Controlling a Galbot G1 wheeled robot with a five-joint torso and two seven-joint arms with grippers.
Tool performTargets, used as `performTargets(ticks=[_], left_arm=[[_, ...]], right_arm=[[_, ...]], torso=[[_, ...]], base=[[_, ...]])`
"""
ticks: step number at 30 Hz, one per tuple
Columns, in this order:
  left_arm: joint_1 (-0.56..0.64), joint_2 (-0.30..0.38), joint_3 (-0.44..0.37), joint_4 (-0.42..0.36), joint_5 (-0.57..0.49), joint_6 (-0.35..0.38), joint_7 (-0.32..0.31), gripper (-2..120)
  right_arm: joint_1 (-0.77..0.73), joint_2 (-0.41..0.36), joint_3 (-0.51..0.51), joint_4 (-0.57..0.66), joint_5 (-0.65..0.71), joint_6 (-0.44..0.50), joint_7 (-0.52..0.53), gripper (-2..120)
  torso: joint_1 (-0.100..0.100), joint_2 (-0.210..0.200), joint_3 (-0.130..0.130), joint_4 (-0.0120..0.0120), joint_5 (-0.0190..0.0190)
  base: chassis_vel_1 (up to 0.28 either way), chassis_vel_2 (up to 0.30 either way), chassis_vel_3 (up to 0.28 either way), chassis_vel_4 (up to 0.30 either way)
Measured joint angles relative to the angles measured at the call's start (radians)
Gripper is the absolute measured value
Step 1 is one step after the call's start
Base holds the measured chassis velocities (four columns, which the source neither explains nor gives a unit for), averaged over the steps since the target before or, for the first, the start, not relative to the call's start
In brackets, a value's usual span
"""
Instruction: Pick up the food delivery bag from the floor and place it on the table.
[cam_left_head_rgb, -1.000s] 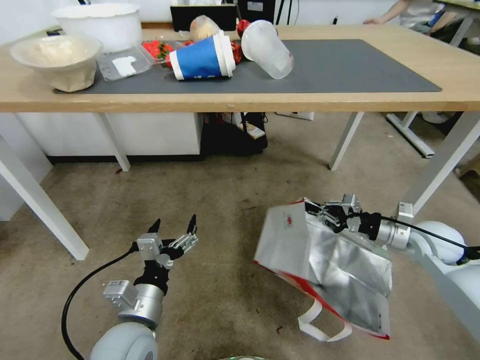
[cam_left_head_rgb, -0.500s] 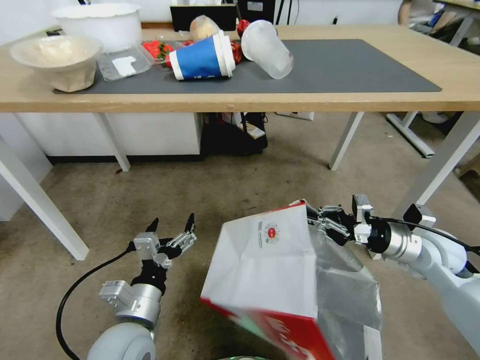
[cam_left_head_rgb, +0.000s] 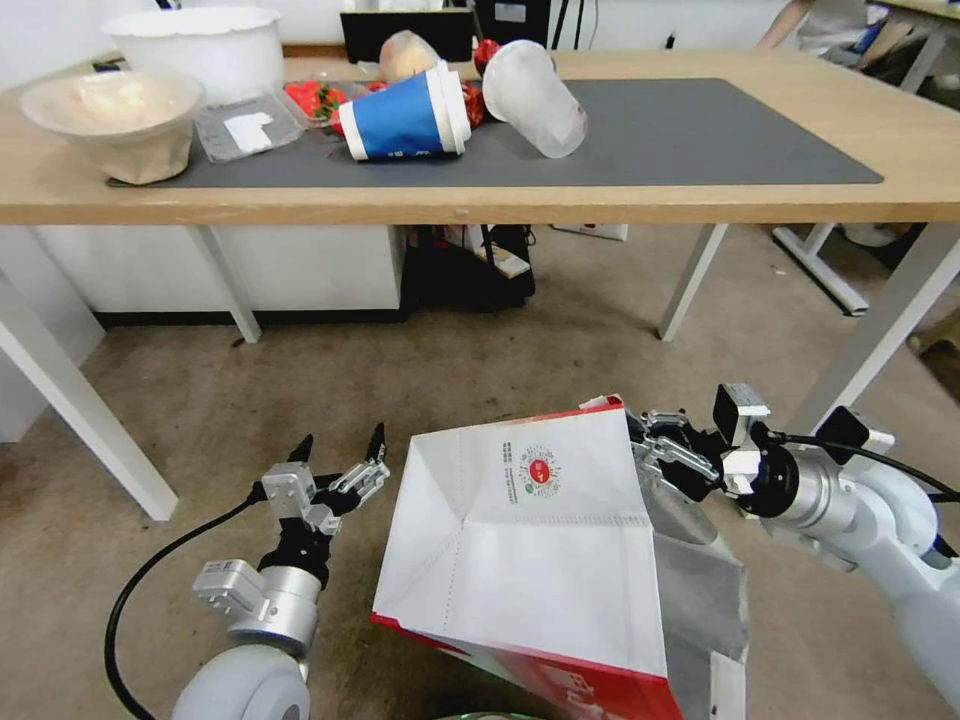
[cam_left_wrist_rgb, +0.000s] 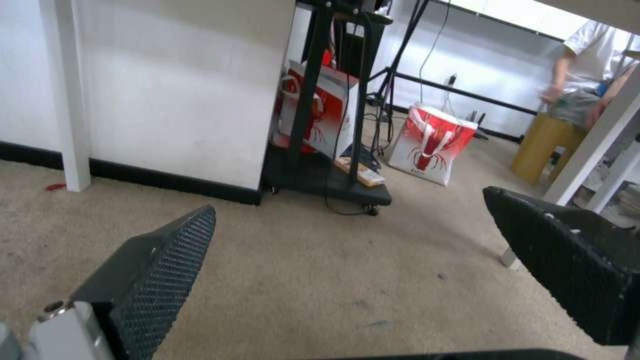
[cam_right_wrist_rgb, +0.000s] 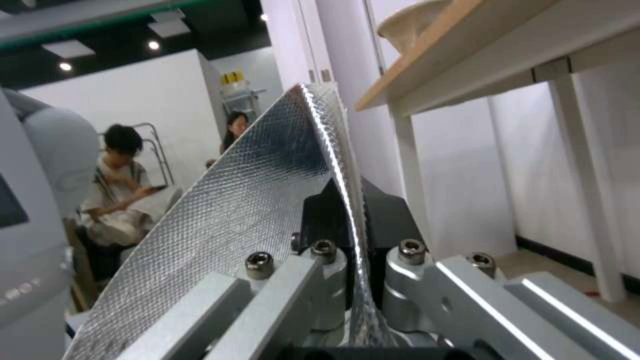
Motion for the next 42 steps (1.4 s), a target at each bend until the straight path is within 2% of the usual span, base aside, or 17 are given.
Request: performTargets(ticks=[37,42], left_arm=[[-0.007,-0.008,-0.004,-0.003,0.0,-0.031,-0.01,100],[-0.005,-0.009,-0.004,-0.007,-0.001,-0.035,-0.004,100]], right_arm=[[-0.047,0.005,0.036,0.018,0.0,-0.012,-0.028,0],[-0.059,0.005,0.043,0.025,-0.007,-0.012,-0.03,0]], torso=[[0.0,0.0,0.0,-0.0001,0.0001],[0.001,0.009,0.008,0.0,0.0]], base=[[0.0,0.0,0.0,0.0],[0.0,0.0,0.0,0.0]])
